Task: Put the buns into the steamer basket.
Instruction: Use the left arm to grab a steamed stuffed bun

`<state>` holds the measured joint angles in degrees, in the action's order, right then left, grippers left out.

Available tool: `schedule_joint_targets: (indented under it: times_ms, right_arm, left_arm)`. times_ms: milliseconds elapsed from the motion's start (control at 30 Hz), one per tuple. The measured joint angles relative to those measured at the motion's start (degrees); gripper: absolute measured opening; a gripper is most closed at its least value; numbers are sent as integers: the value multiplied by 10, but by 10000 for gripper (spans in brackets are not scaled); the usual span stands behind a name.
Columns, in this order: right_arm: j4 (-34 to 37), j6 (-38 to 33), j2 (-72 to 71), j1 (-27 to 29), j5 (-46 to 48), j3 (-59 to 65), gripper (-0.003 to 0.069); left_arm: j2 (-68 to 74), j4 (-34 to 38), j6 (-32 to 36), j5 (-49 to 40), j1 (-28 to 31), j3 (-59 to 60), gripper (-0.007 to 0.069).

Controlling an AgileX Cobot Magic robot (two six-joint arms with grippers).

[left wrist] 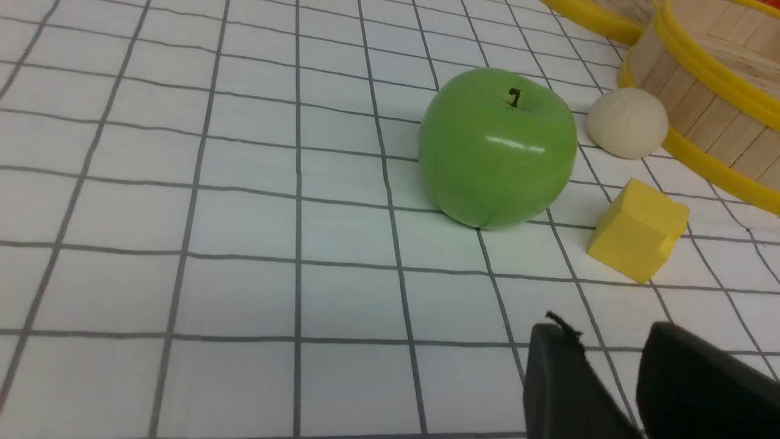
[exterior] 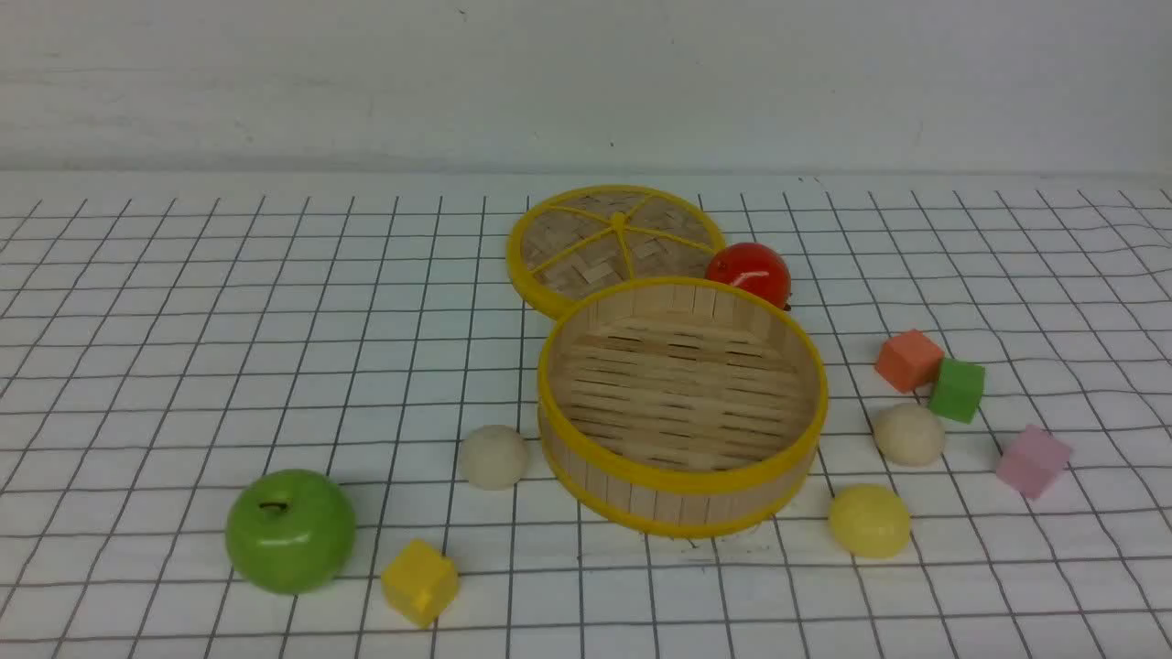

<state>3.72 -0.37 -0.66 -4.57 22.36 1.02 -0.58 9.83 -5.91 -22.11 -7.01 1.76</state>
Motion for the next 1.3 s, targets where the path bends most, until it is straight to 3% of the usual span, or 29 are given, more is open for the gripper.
schedule_joint_targets:
  times_ms: [633,700,867,1000,1067,1167,1200,1300]
  right_arm:
    - [0,0,0,0,0,0,239]
    - [0,0,0,0,0,0,239]
    - [0,0,0,0,0,0,239]
    - [0,0,0,0,0,0,239]
    - [0,0,0,0,0,0,239]
    - [0,0,0,0,0,0,239]
    - [0,0,0,0,0,0,239]
    - [0,0,0,0,0,0,239]
  left_arm:
    - [0,13,-5,15,0,0,209]
    - [0,54,-22,32,0,0,211]
    - [0,266,-118,97,0,0,217]
    - [0,326,-127,165,0,0,214]
    - [0,334,-126,174,2,-9,188]
    - [0,327,-90,116,2,-62,95]
    - [3,316,-51,71,2,-102,37]
    - [42,290,8,-1,2,-176,-13]
